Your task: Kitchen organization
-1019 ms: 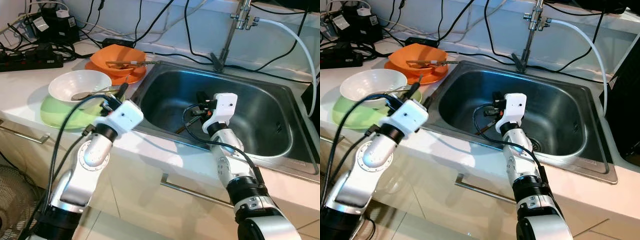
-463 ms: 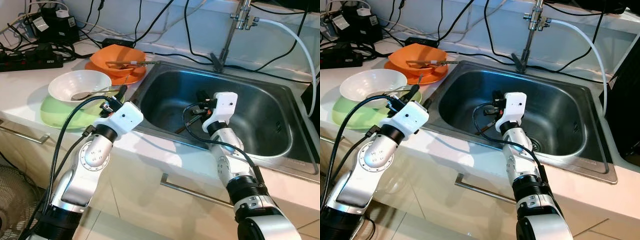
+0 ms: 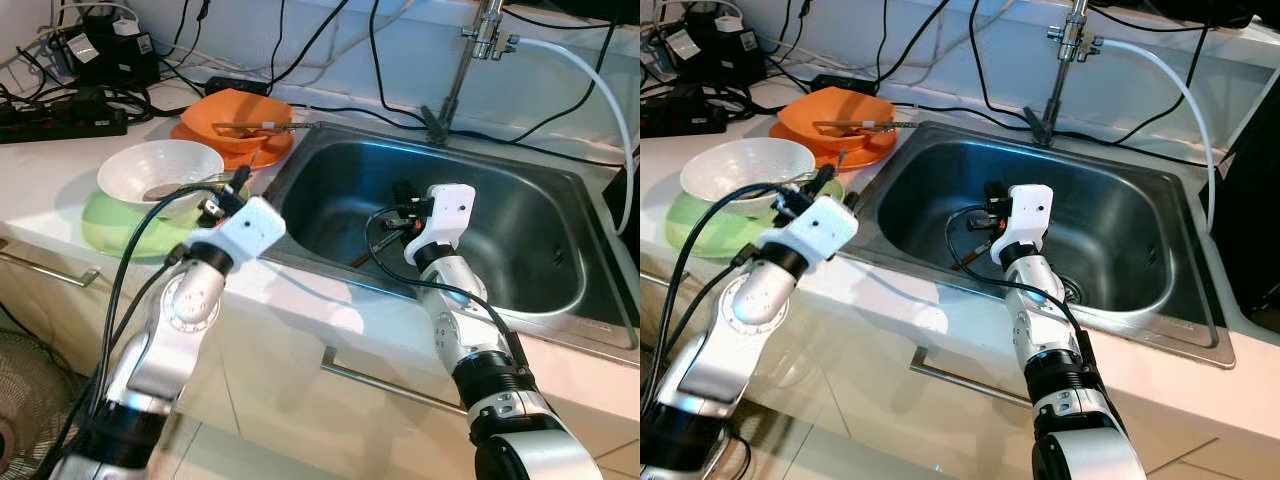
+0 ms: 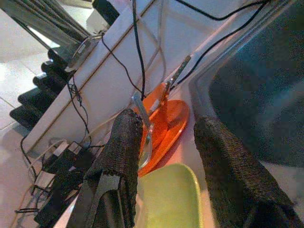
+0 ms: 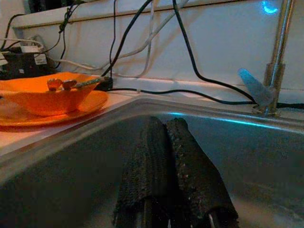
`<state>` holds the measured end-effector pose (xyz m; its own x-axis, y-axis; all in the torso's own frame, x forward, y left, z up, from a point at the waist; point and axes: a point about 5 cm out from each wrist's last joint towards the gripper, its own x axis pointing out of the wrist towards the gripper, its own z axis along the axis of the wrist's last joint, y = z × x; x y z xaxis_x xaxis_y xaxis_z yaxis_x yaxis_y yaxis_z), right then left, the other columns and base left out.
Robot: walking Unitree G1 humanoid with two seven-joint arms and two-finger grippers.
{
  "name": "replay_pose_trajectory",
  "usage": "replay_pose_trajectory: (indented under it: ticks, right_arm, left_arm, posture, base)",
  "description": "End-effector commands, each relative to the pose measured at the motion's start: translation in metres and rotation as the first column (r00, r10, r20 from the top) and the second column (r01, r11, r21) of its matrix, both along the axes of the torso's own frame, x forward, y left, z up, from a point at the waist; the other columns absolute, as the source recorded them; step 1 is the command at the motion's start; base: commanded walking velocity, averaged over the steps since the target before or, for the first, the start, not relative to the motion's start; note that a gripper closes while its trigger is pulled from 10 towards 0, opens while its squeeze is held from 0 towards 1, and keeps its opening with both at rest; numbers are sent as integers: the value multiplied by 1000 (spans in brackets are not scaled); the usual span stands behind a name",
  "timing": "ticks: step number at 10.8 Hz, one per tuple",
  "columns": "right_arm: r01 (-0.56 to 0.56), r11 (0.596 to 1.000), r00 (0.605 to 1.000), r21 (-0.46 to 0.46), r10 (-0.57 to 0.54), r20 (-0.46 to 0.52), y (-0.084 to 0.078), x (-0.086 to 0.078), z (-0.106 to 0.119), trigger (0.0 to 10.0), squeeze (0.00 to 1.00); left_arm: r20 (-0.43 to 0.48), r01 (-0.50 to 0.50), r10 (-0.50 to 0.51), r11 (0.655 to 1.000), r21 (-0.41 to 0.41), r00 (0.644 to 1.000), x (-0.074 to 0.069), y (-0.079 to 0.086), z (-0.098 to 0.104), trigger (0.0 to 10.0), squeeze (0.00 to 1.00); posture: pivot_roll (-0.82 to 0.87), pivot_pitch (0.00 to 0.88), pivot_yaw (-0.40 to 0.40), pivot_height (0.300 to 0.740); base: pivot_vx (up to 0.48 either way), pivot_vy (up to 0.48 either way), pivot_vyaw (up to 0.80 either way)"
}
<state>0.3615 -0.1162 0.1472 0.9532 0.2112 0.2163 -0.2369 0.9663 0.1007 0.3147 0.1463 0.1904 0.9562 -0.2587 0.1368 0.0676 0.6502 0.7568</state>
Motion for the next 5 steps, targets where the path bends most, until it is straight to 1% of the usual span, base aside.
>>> replay_pose_trajectory:
  ticks: [1,2,4,5]
  right_arm:
    - [-3,1000,1000,-6,3,21,0,2,5,10000,0]
    - [-5,1000,1000,-6,6,21,1,2,6,10000,0]
    - [-6,1000,1000,-5,6,23,1,2,6,10000,0]
    - [-4,1000,1000,-6,4,22,0,1,5,10000,0]
  left_arm:
    - [14,-15,14,1000,12,1000,6,-1,3,10000,0]
    - [29,-19,19,1000,12,999,12,-2,7,10000,0]
    - [35,-20,19,1000,15,999,17,-4,8,10000,0]
    - [35,-21,20,1000,22,999,18,-5,7,6157,0]
  posture:
    - [248,0,-63,740]
    - [248,0,-63,740]
    - [238,0,-59,740]
    - [239,0,-60,740]
  base:
    - [0,0,0]
    - [0,0,0]
    - [0,0,0]
    - [0,0,0]
